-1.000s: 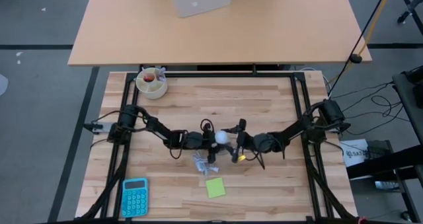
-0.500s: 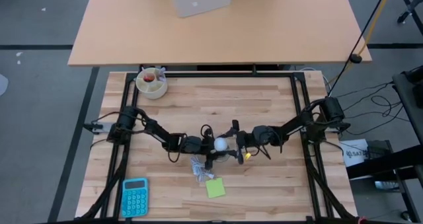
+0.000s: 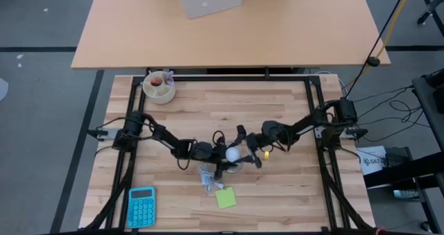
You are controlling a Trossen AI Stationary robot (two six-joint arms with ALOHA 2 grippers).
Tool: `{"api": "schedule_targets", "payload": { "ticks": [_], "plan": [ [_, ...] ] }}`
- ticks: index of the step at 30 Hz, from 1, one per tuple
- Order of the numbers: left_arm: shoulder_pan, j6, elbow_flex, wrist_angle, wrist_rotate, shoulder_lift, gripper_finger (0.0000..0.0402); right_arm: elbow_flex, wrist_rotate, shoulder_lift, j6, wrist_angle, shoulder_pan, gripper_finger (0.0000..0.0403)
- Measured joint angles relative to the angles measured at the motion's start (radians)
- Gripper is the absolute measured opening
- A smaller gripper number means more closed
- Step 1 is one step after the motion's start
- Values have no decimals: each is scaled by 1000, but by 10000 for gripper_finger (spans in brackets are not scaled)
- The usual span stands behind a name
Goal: Screw lightbulb
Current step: Remove the lightbulb from the lamp
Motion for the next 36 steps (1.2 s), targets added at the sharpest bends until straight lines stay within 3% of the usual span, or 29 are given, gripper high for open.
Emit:
{"api": "schedule_targets", "payload": {
  "ticks": [8,15,27,36],
  "plan": [
    [3,-4,2,4,30,0,181,15,-139,1,-6,-5,-53,285],
    [3,2,-3,6,34,0,181,60,-172,2,4,-65,-65,289],
    [11,0,-3,0,23,0,181,65,-95,2,46,-57,-59,345],
    [12,1,-3,5,22,-1,181,65,-73,-21,21,-75,-62,352]
  ]
}}
